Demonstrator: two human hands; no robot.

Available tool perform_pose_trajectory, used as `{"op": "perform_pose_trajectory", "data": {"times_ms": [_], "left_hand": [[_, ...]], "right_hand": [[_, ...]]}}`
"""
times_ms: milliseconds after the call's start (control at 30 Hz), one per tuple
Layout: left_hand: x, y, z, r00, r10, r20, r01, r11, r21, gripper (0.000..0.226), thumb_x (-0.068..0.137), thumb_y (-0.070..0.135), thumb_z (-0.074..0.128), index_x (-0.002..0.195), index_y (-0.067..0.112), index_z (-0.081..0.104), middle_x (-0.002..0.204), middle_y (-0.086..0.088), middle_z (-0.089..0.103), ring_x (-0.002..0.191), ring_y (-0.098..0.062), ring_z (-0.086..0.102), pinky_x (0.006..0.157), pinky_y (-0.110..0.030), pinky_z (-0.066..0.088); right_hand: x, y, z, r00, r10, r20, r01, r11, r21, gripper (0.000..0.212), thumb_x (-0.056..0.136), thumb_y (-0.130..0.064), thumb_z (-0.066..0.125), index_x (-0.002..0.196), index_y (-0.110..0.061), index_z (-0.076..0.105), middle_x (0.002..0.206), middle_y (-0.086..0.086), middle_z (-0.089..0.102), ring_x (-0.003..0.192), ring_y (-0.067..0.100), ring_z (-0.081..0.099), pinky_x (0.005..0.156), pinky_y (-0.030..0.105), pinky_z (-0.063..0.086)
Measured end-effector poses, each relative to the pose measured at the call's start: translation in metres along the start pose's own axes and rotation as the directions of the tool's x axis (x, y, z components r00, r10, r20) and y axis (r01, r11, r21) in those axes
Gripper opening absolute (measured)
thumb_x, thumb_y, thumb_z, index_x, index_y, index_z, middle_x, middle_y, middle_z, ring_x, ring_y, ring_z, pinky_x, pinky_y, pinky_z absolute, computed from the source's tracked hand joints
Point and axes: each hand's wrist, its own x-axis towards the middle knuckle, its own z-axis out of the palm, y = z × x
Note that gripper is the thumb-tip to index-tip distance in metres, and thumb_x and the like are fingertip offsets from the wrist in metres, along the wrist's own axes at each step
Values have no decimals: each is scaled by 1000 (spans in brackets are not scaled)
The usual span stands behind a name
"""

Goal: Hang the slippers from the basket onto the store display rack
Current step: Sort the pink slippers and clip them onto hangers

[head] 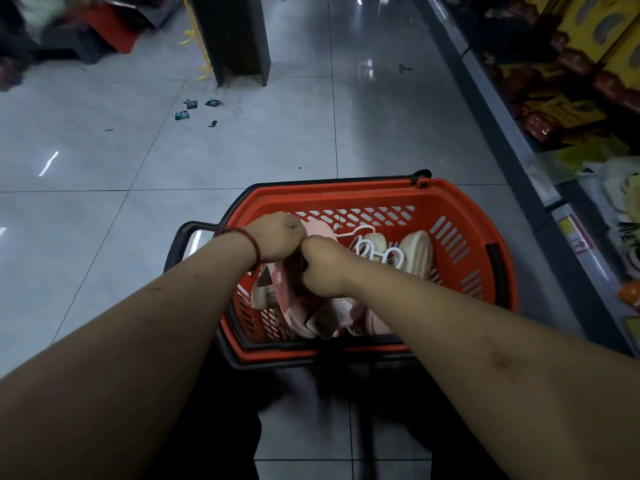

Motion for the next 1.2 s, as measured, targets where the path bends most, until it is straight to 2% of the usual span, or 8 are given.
{"op": "perform_pose_trajectory", "data": {"times_ms": [133, 300, 433, 600, 833, 1000, 1100, 1200], "left_hand": [[3, -8, -5, 1000, -6, 29, 6, 1000, -3, 25, 100, 17, 48, 99, 13, 73, 106, -8, 70, 96, -27, 63, 92, -42, 51], [-4, -16, -8, 978, -31, 205, 42, 998, -48, 28, 94, 3, 54, 106, 23, 69, 85, 1, 67, 77, -19, 60, 74, -33, 53], [-11, -20, -2, 935, -59, 349, 78, 996, -40, 34, 88, 7, 61, 113, 30, 68, 110, 0, 69, 105, -21, 66, 97, -39, 55], [-16, -9, 6, 968, 1, 251, 14, 998, -59, 26, 98, 29, 58, 123, 31, 63, 91, 12, 61, 80, -7, 59, 75, -25, 48], [-20, 8, 41, 956, 28, 292, -73, 987, 143, 57, 93, 46, 63, 144, 31, 41, 125, -4, 60, 101, -21, 58, 85, -31, 46], [-9, 13, 54, 964, 5, 266, -31, 995, 95, 80, 94, 35, 66, 154, 29, 14, 119, -13, 64, 98, -29, 63, 89, -41, 53], [-1, 16, 56, 957, -48, 286, 1, 987, 162, 64, 94, 39, 63, 148, 28, 31, 128, -11, 61, 103, -29, 61, 91, -41, 52], [5, 22, 52, 951, -95, 294, 50, 986, 156, 37, 99, 40, 55, 130, 21, 48, 119, -9, 62, 94, -25, 61, 83, -37, 51]], "right_hand": [[0, 7, -1, 999, -35, 22, 33, 996, 81, 31, 90, -6, 58, 120, 0, 56, 118, 19, 60, 106, 32, 58, 72, 26, 38], [-1, 19, -5, 999, -35, 38, 26, 975, 219, 44, 88, -2, 60, 132, -12, 59, 120, 8, 65, 93, 19, 59, 78, 29, 49], [-4, 45, -18, 993, 79, 87, -99, 965, 244, 46, 86, 5, 63, 129, -10, 65, 123, 4, 67, 109, 21, 65, 92, 35, 54], [-6, 104, -37, 949, 312, 41, -313, 922, 230, 38, 87, 11, 57, 115, -12, 70, 109, 15, 71, 98, 33, 70, 80, 44, 59], [-19, 159, -42, 887, 452, 94, -460, 884, 87, 55, 86, 8, 61, 137, -13, 56, 126, 18, 63, 103, 29, 67, 73, 31, 54], [-1, 161, -35, 909, 411, 69, -408, 911, -54, 69, 81, -8, 73, 144, -22, 48, 138, 12, 54, 110, 28, 61, 85, 31, 55], [14, 156, -34, 912, 399, 90, -396, 917, -51, 76, 82, -10, 75, 149, -20, 41, 145, 12, 48, 118, 30, 57, 89, 33, 53], [19, 155, -39, 901, 422, 101, -417, 906, -69, 67, 82, -12, 77, 143, -17, 50, 139, 12, 53, 114, 30, 60, 92, 39, 56]]}}
